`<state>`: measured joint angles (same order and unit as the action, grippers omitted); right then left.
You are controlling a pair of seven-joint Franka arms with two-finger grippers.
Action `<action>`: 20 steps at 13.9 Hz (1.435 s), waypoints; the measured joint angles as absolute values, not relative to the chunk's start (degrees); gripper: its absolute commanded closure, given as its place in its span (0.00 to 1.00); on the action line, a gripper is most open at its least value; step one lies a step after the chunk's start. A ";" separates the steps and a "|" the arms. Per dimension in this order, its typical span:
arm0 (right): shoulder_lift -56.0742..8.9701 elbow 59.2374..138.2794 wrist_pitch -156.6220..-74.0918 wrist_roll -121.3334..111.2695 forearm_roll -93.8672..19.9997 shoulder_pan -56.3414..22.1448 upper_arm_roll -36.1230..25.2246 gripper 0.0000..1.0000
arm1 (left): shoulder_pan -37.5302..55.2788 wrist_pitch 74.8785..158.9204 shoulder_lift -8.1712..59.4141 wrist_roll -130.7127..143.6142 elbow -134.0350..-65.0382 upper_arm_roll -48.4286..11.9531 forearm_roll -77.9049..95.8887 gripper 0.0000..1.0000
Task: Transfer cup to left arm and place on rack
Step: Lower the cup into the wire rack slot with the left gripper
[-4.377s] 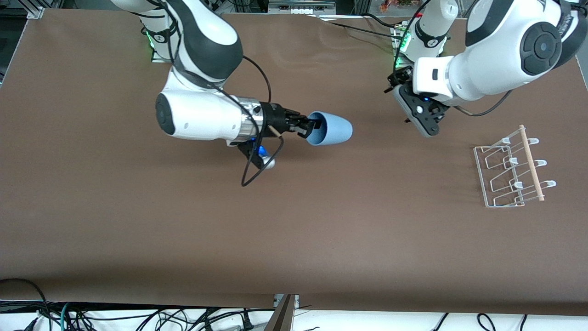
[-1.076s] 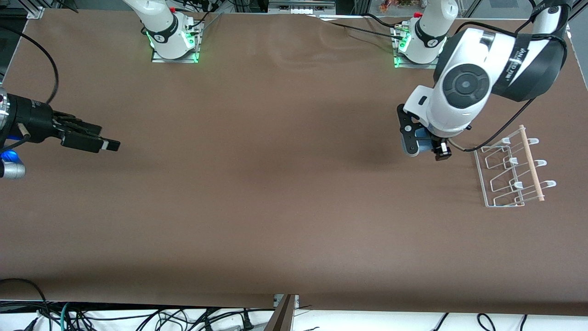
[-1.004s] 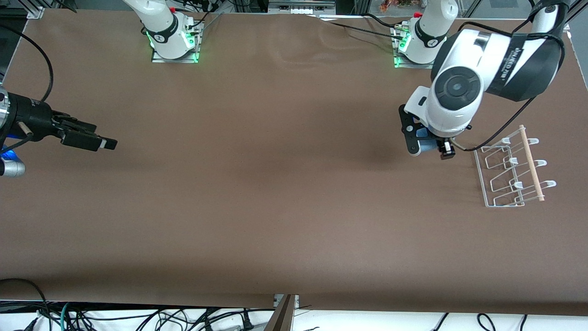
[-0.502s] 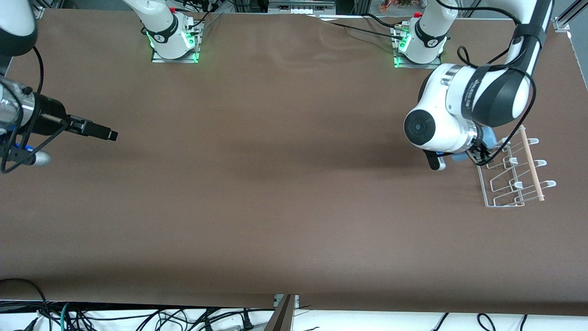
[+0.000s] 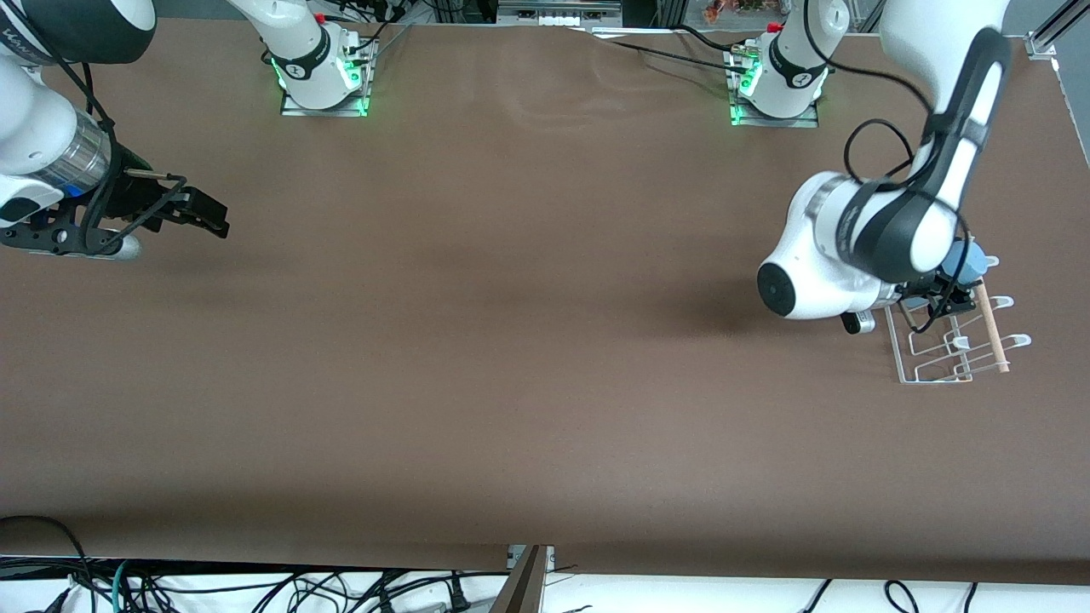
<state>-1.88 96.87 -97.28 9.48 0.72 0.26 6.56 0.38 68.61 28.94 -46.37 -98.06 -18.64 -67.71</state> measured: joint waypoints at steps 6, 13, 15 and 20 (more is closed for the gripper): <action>-1.86 97.03 -96.48 5.48 1.69 0.39 5.33 0.01 | -5.67 71.98 30.17 -44.09 -101.61 -18.52 -75.30 1.00; -2.09 97.03 -95.81 4.70 1.70 0.51 5.08 0.01 | -6.66 74.37 28.43 -33.41 -110.88 -18.66 -78.42 1.00; -2.10 96.94 -95.60 4.71 1.70 0.51 5.10 0.01 | -8.14 76.13 28.29 -31.77 -112.57 -18.63 -80.20 1.00; -2.16 96.05 -93.55 4.70 1.67 0.37 5.55 0.01 | -9.69 78.91 28.27 -27.78 -115.11 -18.64 -80.56 0.98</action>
